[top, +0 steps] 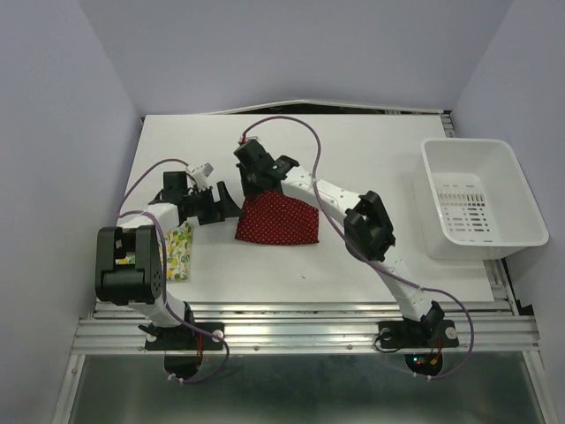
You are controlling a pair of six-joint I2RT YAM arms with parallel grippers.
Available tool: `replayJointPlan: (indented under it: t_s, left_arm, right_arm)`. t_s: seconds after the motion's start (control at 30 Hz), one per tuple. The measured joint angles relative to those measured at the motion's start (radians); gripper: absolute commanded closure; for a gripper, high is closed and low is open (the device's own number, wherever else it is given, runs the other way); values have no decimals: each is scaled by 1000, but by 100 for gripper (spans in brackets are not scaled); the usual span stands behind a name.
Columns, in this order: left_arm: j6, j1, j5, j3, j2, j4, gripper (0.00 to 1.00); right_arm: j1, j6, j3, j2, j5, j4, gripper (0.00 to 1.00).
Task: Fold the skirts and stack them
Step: Neatly place the folded skirt to the corner
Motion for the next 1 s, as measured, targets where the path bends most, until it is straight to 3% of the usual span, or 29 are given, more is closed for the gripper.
replayJointPlan:
  t_s: [0.37, 0.57, 0.73, 0.87, 1.0]
  left_arm:
    - [-14, -107, 22, -12, 77, 85, 9]
    - [-22, -122, 38, -9, 111, 120, 16]
    - [-39, -132, 42, 12, 148, 150, 29]
    - [-50, -148, 35, 30, 177, 156, 33]
    - [-56, -153, 10, 31, 178, 154, 52]
  right_arm:
    - [-7, 13, -8, -31, -42, 18, 99]
    - [-8, 23, -14, -31, -56, 18, 99]
    - [-9, 41, -17, -31, -76, 18, 99]
    - [-9, 60, -41, -34, -98, 23, 99]
    - [-13, 75, -66, -37, -117, 25, 99]
